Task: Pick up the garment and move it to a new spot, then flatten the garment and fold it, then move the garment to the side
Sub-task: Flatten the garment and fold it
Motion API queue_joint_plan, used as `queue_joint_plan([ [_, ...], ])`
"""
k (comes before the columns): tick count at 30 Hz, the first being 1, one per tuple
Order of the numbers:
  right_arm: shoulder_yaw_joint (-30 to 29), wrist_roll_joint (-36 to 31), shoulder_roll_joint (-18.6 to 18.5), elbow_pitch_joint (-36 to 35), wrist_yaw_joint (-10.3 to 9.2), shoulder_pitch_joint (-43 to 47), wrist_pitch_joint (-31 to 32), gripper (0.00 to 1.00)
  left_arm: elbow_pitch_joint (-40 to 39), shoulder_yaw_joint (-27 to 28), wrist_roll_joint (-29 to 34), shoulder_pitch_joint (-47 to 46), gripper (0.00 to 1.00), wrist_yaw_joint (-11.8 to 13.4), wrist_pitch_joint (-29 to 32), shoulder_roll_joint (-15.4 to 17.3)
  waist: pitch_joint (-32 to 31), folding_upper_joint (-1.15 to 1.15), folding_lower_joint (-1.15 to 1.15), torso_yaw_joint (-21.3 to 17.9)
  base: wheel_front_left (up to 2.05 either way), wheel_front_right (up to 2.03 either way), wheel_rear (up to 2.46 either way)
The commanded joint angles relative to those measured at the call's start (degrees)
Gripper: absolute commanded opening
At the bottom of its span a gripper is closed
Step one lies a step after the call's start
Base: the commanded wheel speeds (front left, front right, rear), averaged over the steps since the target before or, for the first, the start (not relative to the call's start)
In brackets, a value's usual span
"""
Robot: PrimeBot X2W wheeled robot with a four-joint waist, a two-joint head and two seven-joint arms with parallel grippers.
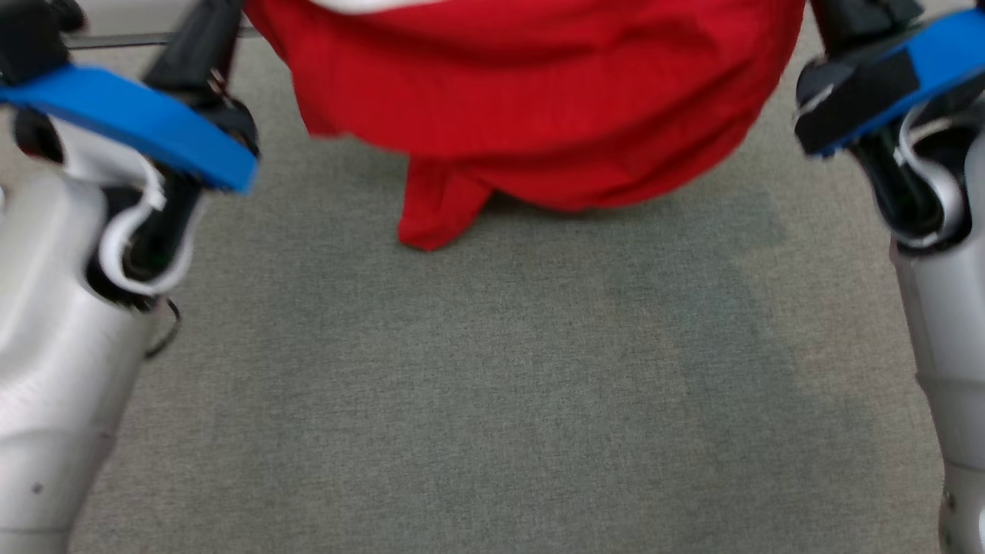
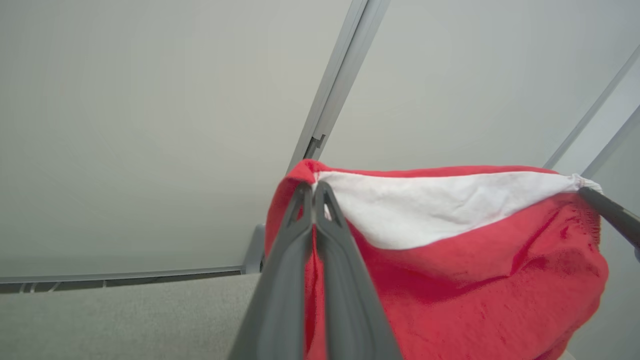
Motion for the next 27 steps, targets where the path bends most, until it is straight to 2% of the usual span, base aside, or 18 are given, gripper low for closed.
queue_joint_plan([
  [1,0.13,-0.52,0.34,1.1,0.01,-3.03,-2.24,0.0,0.11,0.84,0.47,-2.95,0.0,0.51,0.53,0.77,1.74,0.0,0.0,0.41,0.0,0.0,0.0],
  [3,-0.2,-1.33,1.34,4.09,0.02,-8.12,-8.03,0.0,0.76,2.55,1.31,-8.0,0.0,1.08,0.32,2.17,3.42,0.0,0.0,-0.13,0.0,0.0,0.0],
  [8,-1.73,-4.85,3.22,11.84,0.0,-18.06,-21.96,0.0,2.73,4.56,3.98,-17.37,0.0,1.04,-3.35,2.14,5.82,0.0,0.0,-0.82,0.0,0.0,0.0],
  [10,-1.69,-6.57,3.79,13.91,0.01,-20.62,-24.84,0.0,3.22,4.21,5.49,-19.69,0.0,0.47,-5.56,1.82,6.31,0.0,0.0,-0.84,0.0,0.0,0.0],
  [14,1.12,-9.13,3.58,13.86,0.01,-21.46,-26.17,0.0,3.15,3.2,6.77,-20.56,0.0,-1.01,-10.87,0.55,7.54,0.0,0.0,-0.72,0.0,0.0,0.0],
  [19,7.73,-9.14,0.14,10.55,0.01,-13.45,-26.23,0.0,1.53,-0.31,7.15,-13.74,0.0,-1.91,-14.46,-0.14,8.27,0.0,0.0,0.18,0.0,0.0,0.0],
  [23,14.14,-4.7,-4.35,10.37,0.01,-4.87,-26.23,0.0,-2.42,-3.02,4.78,-3.63,0.0,-2.2,-15.55,-0.16,6.94,0.0,0.0,1.18,0.0,0.0,0.0],
  [27,19.89,1.96,-9.21,8.79,0.01,3.34,-25.51,0.0,-8.8,-5.8,0.01,9.07,0.0,-2.23,-15.77,1.42,3.99,0.0,0.0,2.04,0.0,0.0,0.0],
])
